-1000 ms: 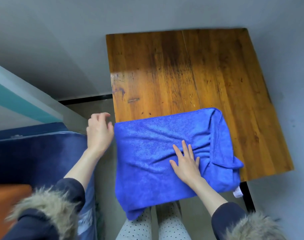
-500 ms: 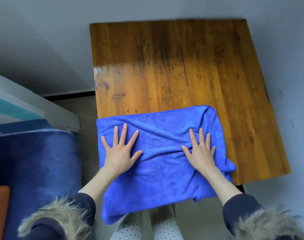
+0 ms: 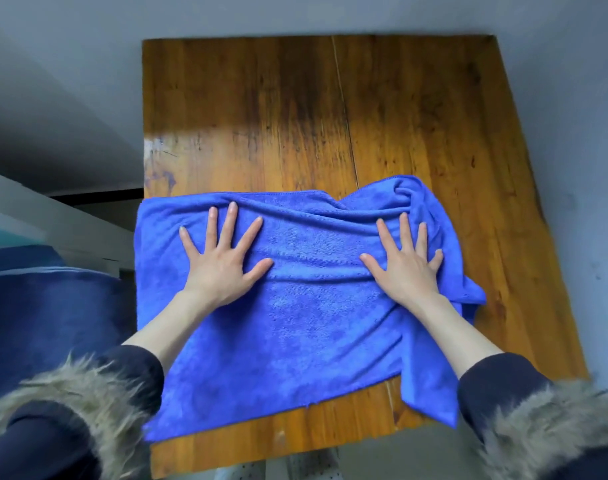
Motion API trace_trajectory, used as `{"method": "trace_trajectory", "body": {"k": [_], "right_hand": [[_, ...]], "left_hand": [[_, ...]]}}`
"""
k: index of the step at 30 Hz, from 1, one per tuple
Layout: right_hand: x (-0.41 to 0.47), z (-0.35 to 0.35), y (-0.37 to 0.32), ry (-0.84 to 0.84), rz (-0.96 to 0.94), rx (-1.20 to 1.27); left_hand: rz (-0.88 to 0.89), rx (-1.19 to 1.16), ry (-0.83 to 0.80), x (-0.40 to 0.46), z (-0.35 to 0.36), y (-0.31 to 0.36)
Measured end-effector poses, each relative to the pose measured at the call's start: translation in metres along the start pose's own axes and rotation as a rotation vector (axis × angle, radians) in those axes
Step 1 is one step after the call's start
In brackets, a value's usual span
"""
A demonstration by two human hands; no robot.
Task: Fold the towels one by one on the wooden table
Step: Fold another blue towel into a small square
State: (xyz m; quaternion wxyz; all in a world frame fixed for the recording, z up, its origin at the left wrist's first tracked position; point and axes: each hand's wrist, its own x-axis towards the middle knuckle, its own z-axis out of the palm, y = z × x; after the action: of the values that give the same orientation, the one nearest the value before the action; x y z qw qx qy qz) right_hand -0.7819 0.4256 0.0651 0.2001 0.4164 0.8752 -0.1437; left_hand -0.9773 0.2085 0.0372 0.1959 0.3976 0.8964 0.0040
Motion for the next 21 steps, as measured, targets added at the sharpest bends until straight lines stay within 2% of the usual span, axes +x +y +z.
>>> {"method": "trace_trajectory", "body": {"k": [5,7,9,12,14,16,21], "right_hand": [[-0.02,0.0,0.02,0.356,-0.008,0.146],[-0.031,0.002,0.034,0.432,0.027,0.155],[-0.042,0.005,0.049,0.423,0.089,0.15],[-0.053,0.01,0.063,0.328,0.159,0.155],[-0.057,0.013,0.067,0.254,0.103,0.125],[-0.055,0.013,0.069,0.208,0.005,0.105],[-0.045,0.006,0.094,0.336,-0.138,0.099]], "left_hand": [[-0.075,-0.108,0.077,-0.013,-0.002,0.018],[-0.084,-0.158,0.135,-0.018,-0.001,0.037],[-0.028,-0.162,0.187,-0.024,0.002,0.064],[0.143,-0.084,0.172,-0.029,0.014,0.117],[0.187,-0.049,0.15,-0.025,0.023,0.147],[0.158,-0.002,0.148,-0.02,0.03,0.158],[0.137,0.075,0.189,-0.018,0.042,0.164]]}}
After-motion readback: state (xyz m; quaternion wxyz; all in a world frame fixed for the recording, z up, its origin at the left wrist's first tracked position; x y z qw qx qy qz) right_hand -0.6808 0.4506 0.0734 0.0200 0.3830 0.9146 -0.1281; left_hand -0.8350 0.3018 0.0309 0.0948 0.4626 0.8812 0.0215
